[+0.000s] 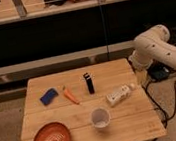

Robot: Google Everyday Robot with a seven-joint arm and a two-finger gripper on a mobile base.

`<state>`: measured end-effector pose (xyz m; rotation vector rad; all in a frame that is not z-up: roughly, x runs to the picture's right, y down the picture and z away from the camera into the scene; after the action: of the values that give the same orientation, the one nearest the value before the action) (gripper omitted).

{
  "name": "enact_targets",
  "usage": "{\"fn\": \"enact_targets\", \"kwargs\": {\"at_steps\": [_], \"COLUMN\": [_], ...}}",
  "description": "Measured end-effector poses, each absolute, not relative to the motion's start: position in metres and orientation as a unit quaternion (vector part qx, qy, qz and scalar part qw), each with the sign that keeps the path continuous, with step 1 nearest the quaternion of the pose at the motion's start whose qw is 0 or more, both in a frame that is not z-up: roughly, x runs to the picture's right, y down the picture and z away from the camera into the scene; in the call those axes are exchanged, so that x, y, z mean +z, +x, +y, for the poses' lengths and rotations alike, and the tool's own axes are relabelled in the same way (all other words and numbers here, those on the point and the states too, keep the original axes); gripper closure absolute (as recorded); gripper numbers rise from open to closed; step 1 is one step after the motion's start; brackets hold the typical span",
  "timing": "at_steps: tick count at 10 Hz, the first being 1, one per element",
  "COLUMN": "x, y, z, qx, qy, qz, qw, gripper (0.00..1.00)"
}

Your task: Knock the eraser over

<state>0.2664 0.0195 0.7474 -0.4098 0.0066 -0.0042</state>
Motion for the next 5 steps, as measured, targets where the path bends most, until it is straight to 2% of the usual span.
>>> {"fn": "enact_targets", "kwargs": {"at_steps": [5], "x": [0.761], "y": [0.258], "z": [0.009], "qx": [-0.008], "qy": [-0.200], "qz": [0.000], "qw": [0.980], "gripper": [0.20]}}
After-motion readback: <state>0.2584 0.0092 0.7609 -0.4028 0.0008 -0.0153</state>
